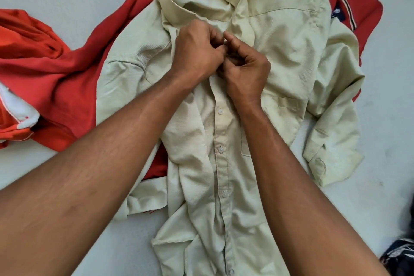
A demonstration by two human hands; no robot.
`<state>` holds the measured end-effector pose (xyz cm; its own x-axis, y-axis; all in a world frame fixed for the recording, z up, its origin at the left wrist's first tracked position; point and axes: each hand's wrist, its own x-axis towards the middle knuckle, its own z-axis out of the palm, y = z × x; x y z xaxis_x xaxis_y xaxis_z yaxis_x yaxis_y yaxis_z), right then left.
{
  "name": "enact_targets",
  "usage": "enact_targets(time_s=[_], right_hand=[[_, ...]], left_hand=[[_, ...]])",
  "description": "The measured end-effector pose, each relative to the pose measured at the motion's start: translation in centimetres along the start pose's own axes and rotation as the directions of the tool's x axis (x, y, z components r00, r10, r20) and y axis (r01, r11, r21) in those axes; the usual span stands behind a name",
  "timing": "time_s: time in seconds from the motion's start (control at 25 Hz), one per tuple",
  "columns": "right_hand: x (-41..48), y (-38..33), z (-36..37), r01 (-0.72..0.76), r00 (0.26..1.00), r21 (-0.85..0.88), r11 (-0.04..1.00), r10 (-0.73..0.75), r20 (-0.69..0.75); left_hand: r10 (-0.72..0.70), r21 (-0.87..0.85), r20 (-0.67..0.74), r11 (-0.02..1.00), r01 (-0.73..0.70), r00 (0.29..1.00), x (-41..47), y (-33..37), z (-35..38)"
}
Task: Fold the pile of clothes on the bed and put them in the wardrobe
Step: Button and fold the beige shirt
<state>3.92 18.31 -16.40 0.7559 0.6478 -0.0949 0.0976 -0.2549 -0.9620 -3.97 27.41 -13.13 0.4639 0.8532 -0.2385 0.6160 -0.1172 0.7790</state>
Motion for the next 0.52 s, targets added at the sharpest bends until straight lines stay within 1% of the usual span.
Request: enact_targets(time_s=[0.08, 0.12, 0.2, 0.28, 0.36, 0.44, 0.52], right_hand=[[0.27, -0.05, -0.25, 0.032, 0.999, -0.019, 0.999, -0.031, 0.03], [0.22, -0.12, -0.2, 0.035, 0.999, -0.013, 0.999, -0.035, 0.036], [-0.16, -0.36, 0.0, 0.038, 0.999, -0.017, 0.999, -0.038, 0.011], [-0.43, -0.29, 0.16, 0.04, 0.998, -0.039, 0.998, -0.042, -0.049], [-0.54, -0.08, 0.25, 0.016, 0.998, -0.038, 0.999, -0.018, -0.067], [-0.52, 0.07, 0.24, -0.006, 0.998, -0.033, 0.999, 0.004, -0.067], [-0.51, 0.21, 0.2, -0.001, 0.997, -0.063, 0.998, -0.003, -0.071]], left_hand=[[0.009, 0.085, -0.036, 0.996, -0.006, 0.999, -0.14, 0.44, 0.59], [-0.009, 0.083, -0.063, 0.996, 0.014, 0.998, -0.22, 0.52, 0.78], [-0.096, -0.034, -0.121, 0.995, 0.093, 0.988, -0.32, 0.32, 0.93], [-0.191, -0.14, -0.137, 0.975, 0.172, 0.972, -0.52, 0.19, 0.99], [-0.276, -0.235, -0.088, 0.94, 0.249, 0.957, -0.85, 0.22, 1.12], [-0.364, -0.349, -0.032, 0.877, 0.331, 0.931, -0.75, 0.08, 1.12], [-0.425, -0.4, 0.037, 0.823, 0.403, 0.904, -0.3, -0.24, 0.85]])
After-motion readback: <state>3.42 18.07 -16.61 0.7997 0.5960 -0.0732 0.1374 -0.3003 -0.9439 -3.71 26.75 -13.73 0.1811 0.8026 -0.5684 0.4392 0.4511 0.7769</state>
